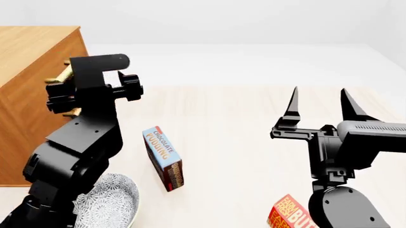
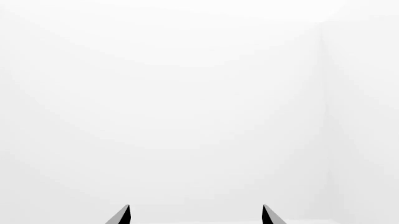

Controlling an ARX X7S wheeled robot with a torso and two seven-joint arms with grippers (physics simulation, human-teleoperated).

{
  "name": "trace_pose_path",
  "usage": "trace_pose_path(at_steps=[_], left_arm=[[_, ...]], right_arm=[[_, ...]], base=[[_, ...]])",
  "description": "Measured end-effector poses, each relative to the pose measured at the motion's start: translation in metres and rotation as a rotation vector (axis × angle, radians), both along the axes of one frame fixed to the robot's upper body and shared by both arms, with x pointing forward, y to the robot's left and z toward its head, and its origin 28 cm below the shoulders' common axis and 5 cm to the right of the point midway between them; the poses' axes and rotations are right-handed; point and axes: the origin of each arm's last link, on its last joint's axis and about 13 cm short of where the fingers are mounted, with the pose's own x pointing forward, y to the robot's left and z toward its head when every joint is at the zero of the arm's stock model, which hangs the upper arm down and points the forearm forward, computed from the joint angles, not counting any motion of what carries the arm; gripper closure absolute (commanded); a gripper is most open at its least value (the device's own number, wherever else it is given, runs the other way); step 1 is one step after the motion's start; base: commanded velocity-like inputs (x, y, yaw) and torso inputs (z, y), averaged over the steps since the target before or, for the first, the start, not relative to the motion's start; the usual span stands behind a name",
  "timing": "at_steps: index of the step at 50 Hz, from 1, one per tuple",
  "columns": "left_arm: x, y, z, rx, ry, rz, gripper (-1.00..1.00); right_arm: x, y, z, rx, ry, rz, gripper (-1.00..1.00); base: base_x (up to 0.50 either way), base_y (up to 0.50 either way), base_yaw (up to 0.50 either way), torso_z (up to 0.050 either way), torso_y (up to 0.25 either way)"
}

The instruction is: Put the butter at the front in the top drawer of the cabinet and close it.

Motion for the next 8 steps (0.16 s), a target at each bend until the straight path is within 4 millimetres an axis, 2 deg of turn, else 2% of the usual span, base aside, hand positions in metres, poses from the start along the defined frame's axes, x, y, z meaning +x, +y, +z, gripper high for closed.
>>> trace_pose_path(at_steps=[8], left_arm=[[-0.008, -0.0059, 0.0005, -0.005, -0.021, -0.104, -1.0]], right_arm=[[0.0004, 0.0004, -0.0002, 0.001, 0.001, 0.001, -1.0]], base=[[0.0, 0.0, 0.0, 0.0, 0.0]])
